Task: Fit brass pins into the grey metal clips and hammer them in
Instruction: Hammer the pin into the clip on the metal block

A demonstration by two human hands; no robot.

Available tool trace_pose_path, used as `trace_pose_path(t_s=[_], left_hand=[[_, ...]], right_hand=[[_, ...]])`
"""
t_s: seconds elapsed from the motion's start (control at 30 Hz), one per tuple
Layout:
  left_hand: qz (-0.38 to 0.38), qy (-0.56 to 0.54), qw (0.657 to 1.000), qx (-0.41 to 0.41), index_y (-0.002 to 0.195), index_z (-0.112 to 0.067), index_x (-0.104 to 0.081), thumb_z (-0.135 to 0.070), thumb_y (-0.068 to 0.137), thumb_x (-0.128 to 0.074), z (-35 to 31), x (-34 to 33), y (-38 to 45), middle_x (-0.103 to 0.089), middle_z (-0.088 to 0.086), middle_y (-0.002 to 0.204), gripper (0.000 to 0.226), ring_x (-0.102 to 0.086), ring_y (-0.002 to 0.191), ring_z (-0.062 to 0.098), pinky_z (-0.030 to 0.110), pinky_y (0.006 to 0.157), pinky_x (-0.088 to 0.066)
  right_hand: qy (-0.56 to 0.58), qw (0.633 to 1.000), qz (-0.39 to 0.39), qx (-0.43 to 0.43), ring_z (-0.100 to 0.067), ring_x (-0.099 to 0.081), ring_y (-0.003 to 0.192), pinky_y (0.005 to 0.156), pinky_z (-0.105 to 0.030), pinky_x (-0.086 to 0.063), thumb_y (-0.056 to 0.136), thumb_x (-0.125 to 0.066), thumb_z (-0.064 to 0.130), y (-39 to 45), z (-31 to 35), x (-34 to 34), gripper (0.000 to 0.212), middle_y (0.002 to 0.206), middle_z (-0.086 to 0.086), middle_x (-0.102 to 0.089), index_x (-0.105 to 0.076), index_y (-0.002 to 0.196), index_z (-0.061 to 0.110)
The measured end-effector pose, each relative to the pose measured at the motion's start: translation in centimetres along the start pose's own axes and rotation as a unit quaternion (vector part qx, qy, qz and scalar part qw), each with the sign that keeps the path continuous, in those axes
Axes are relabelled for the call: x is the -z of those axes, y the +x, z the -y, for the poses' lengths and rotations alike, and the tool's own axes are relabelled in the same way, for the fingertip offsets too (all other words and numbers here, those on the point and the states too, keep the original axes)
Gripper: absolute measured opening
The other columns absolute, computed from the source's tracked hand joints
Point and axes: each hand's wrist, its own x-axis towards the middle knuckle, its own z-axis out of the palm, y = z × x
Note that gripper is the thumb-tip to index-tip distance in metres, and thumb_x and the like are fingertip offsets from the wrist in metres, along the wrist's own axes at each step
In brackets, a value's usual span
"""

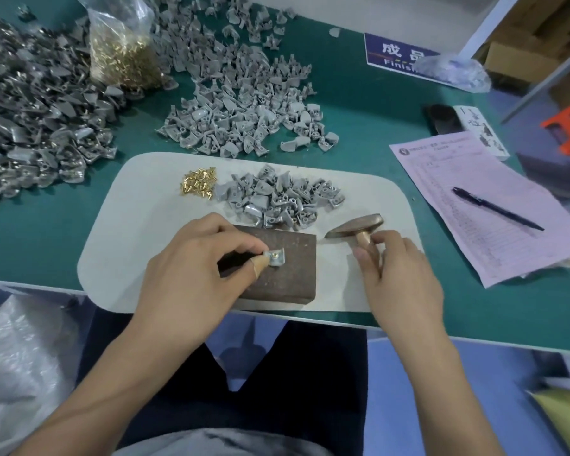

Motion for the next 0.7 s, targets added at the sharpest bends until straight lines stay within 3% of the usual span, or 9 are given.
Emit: trace_pose_path(t_s=[0.13,0.27,0.33,0.4,0.53,0.7], left_hand=[[0.0,-0.008,1.0,-0.005,0.088,-0.047,-0.072,-0.049,0.082,-0.073,0.1,0.1,0.2,-0.061,-0.022,0.097,0.006,-0.056,0.094,-0.004,0.021,0.066,-0.04],[0.018,-0.07,0.997,-0.011,0.084,-0.042,-0.077,-0.042,0.081,-0.077,0.3,0.4,0.6,-0.064,-0.017,0.091,0.003,-0.059,0.084,0.003,0.025,0.065,-0.041],[0.019,-0.063,0.998,-0.014,0.083,-0.042,-0.076,-0.042,0.081,-0.078,0.3,0.5,0.7,-0.064,-0.018,0.09,0.003,-0.059,0.082,0.003,0.024,0.064,-0.04],[0.02,-0.053,0.998,-0.012,0.082,-0.043,-0.076,-0.044,0.081,-0.078,0.2,0.5,0.7,-0.064,-0.02,0.09,0.003,-0.059,0.081,0.001,0.025,0.063,-0.04],[0.02,-0.049,0.999,-0.009,0.081,-0.045,-0.076,-0.046,0.08,-0.079,0.2,0.7,0.8,-0.064,-0.023,0.087,0.004,-0.058,0.079,-0.001,0.023,0.062,-0.039],[0.021,-0.033,0.999,-0.013,0.083,-0.045,-0.076,-0.047,0.079,-0.079,0.2,0.9,1.0,-0.064,-0.022,0.086,0.005,-0.058,0.078,0.001,0.026,0.06,-0.039]], right_hand=[[0.054,0.998,-0.023,0.034,-0.031,-0.058,0.085,0.07,-0.045,-0.049,0.109,-0.036,0.043,-0.4,-0.1,1.4,0.03,0.109,-0.002,-0.056,-0.055,0.119,0.023],[0.299,0.95,0.018,0.09,-0.009,-0.05,0.061,0.059,-0.025,-0.042,0.107,-0.037,0.052,-2.0,0.9,4.4,0.028,0.086,0.01,-0.063,-0.06,0.102,0.037],[0.265,0.951,0.029,0.157,-0.009,-0.05,0.06,0.056,-0.014,-0.038,0.1,-0.045,0.057,-3.1,2.0,5.3,0.022,0.077,0.014,-0.061,-0.062,0.099,0.043],[0.21,0.958,0.022,0.197,-0.004,-0.054,0.064,0.056,-0.013,-0.037,0.098,-0.05,0.056,-3.8,3.0,5.4,0.012,0.076,0.023,-0.06,-0.06,0.101,0.051],[0.099,0.965,-0.056,0.235,0.01,-0.046,0.062,0.059,-0.013,-0.039,0.099,-0.048,0.056,-4.2,4.3,5.2,0.025,0.074,0.026,-0.056,-0.062,0.118,0.047],[0.126,0.964,-0.048,0.23,-0.01,-0.053,0.062,0.059,-0.036,-0.053,0.1,-0.048,0.05,-5.0,5.9,4.4,0.028,0.078,0.015,-0.066,-0.062,0.123,0.042]])
